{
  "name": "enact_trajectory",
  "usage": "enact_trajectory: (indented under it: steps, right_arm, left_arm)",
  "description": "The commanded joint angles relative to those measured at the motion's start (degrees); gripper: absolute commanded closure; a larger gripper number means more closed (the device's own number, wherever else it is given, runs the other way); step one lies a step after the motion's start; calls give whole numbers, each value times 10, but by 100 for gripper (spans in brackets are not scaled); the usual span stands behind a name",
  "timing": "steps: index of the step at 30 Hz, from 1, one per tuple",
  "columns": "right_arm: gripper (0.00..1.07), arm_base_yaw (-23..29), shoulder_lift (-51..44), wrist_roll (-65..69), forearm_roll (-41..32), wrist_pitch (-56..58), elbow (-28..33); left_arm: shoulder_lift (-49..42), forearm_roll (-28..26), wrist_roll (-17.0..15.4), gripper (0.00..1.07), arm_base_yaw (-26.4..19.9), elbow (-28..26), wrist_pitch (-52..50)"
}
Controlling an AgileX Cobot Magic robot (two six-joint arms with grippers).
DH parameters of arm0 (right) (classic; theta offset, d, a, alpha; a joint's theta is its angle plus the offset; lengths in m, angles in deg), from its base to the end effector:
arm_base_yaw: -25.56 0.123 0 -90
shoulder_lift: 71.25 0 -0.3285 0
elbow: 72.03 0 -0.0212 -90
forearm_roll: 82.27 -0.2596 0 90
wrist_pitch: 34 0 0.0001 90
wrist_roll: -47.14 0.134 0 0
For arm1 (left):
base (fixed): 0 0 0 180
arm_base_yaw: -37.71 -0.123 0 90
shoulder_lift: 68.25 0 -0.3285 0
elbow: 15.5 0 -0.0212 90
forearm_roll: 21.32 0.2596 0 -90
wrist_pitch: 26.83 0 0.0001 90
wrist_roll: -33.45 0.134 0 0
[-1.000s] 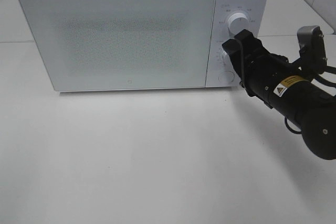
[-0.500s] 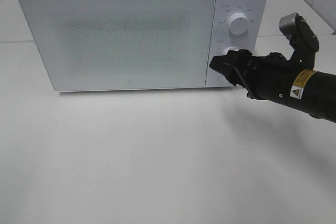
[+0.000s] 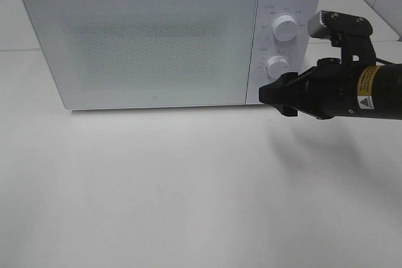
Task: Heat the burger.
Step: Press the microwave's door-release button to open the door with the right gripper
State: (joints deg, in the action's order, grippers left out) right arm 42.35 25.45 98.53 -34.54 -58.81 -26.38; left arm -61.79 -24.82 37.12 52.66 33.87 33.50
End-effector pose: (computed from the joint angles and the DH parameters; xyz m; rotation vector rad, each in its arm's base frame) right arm 0.2924 0.1316 0.1834 -0.3796 2.1730 0.5727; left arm -0.0051 -0.0060 0.2643 0.3315 2.0043 -0.1971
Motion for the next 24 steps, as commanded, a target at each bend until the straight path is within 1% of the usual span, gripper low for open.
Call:
enact_trajectory:
  steps: [1,2,4,5,6,7,10,24]
  right_arm:
    - [51,-1,-14,44,42,64,-4]
    - [51,-1,-15,68,66,85,-4]
    - [51,-1,-15,81,79,92,-4]
    - [51,-1,-15,103,105,99,-4]
    - [51,-1,-15,103,105,99,-4]
    - [51,-1,-15,124,128,99,-4]
    - [51,-1,-15,143,145,99,-4]
    - [51,-1,-15,147,148,99,-4]
  left_arm:
    - [-13,-5,1,106,-2,2,-7]
    - [-13,-5,1,106,-2,2,-7]
    - [-13,-5,1,106,-2,2,-7]
    - [-13,-5,1,106,-2,2,-7]
    - [-13,-5,1,106,-2,2,-7]
    - [-13,-5,1,106,-2,2,-7]
    - [-13,-5,1,106,-2,2,-7]
    - [-13,-5,1,106,-2,2,-7]
